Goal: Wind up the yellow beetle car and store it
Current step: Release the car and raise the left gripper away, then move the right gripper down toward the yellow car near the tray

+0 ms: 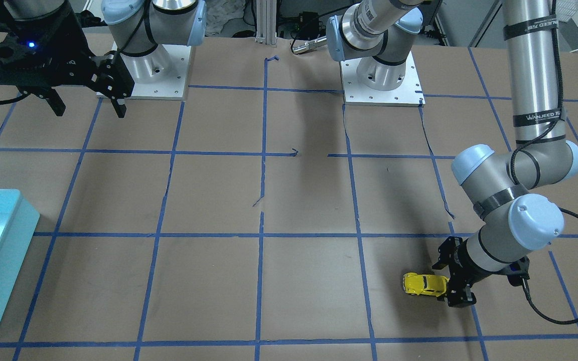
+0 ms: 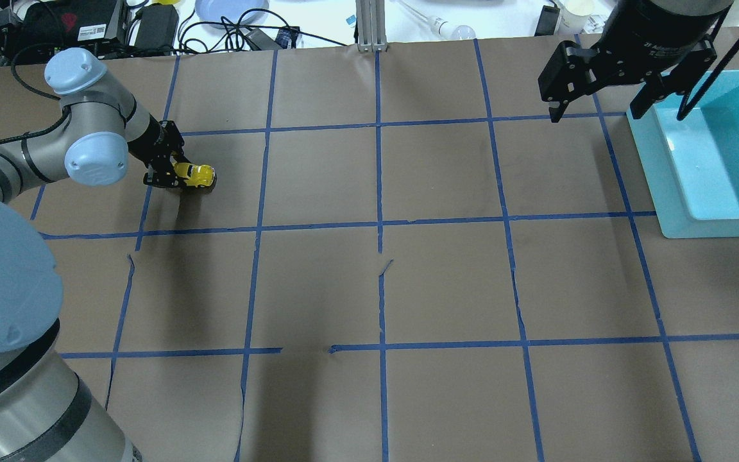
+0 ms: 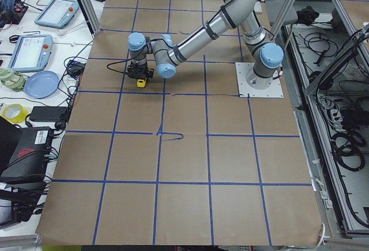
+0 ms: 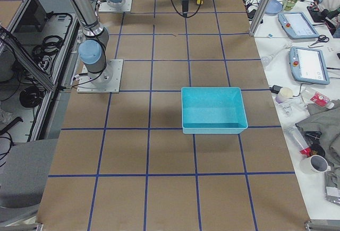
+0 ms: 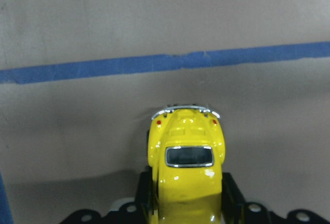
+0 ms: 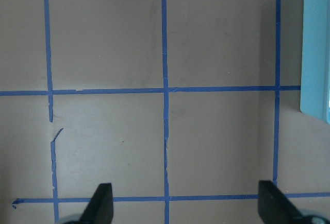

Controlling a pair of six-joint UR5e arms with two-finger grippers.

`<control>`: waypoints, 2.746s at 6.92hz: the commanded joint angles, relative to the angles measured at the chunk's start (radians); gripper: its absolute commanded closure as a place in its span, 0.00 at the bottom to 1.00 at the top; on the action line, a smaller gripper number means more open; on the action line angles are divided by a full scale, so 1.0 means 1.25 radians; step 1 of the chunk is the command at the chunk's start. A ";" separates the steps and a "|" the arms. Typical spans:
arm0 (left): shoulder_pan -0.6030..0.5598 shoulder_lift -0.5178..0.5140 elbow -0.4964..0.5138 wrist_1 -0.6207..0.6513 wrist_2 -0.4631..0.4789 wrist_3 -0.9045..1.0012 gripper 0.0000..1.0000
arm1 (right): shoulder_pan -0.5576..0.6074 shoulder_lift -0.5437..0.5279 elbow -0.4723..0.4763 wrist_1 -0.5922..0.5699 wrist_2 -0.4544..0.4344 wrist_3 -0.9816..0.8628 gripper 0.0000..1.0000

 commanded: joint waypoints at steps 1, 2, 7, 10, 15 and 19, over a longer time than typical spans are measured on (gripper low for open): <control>-0.014 0.028 0.000 -0.002 -0.002 -0.002 0.16 | 0.000 0.000 0.000 0.000 0.000 0.000 0.00; -0.025 0.057 0.003 -0.023 0.001 0.012 0.16 | 0.000 0.000 0.000 0.000 0.000 0.000 0.00; -0.129 0.221 0.162 -0.250 0.194 0.648 0.00 | 0.000 0.000 0.000 0.000 0.000 -0.001 0.00; -0.180 0.292 0.174 -0.412 0.149 0.785 0.00 | 0.000 -0.001 0.006 0.005 0.005 -0.013 0.00; -0.220 0.325 0.151 -0.471 0.147 0.847 0.00 | 0.001 0.032 0.012 0.005 0.015 -0.081 0.00; -0.206 0.384 0.136 -0.558 0.068 1.054 0.00 | -0.090 0.197 0.005 -0.121 0.055 -0.608 0.00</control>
